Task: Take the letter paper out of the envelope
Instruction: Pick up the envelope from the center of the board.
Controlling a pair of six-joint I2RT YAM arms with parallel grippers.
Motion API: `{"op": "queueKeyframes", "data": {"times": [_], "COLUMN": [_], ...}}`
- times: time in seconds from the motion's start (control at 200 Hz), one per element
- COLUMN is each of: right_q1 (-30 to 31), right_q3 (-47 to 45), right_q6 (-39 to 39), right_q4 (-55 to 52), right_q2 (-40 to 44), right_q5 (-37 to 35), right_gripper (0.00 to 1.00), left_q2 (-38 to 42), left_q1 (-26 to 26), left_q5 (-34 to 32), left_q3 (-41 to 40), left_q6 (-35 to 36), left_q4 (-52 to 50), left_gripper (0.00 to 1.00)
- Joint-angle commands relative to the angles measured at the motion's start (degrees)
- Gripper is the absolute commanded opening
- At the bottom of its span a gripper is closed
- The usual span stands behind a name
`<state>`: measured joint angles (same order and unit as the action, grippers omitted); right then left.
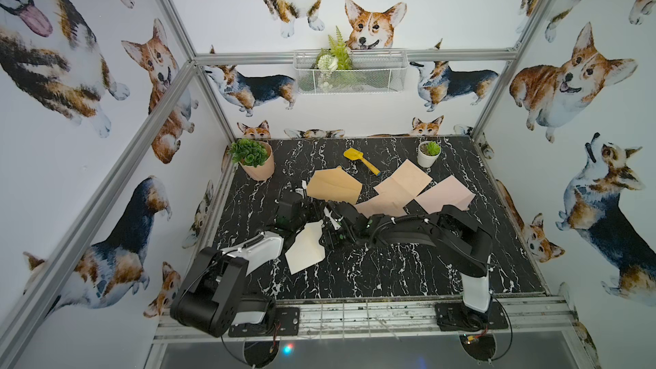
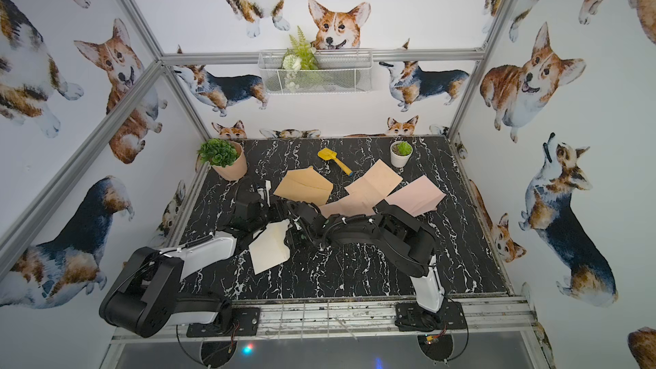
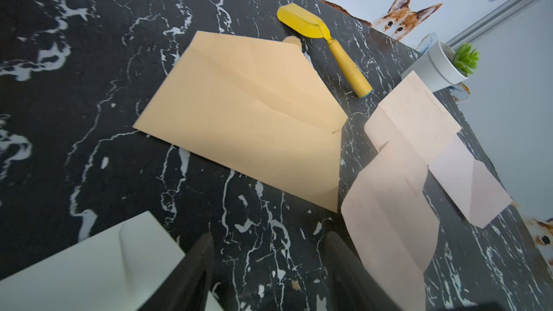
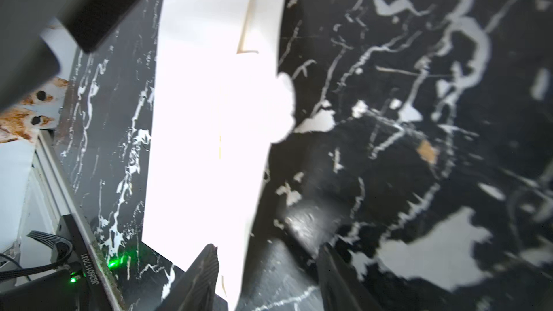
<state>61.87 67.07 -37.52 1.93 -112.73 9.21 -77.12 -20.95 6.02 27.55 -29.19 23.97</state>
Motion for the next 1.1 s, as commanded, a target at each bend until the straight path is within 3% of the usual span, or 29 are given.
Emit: {"op": "queueKeyframes", "data": {"times": [0.0,0.21,0.616,1.096], "right_q1": [0.78,1.23,1.72,0.17], "right_q3": [0.99,1.57,1.06,-3.54], "right_q6": [-0.63,-1.37,-2.03,2.71], "right_q4": [3.23,4.77,6.05,-2.24], "right_q2": [-1.34,-2.82,-2.17,9.23], "right_q5": [2.74,3.13,2.7,-5.2], "right_gripper": [0.52,0.39,0.0,0.0], "left_q2": [2.31,3.54,3.03,7.23], "left_q1": [0.02,0.0,0.02,-0.04], "left_q5": [-1.01,-1.89,-0.84,-1.99], "left_q3": [-0.98,-1.47,-0.77,-4.23], "left_q6": [-0.82,-0.77,-0.3,0.26], "left_q4": [5.04,4.86,4.1,7.85], "left_gripper": [0.63,0.64,0.64,0.63]}}
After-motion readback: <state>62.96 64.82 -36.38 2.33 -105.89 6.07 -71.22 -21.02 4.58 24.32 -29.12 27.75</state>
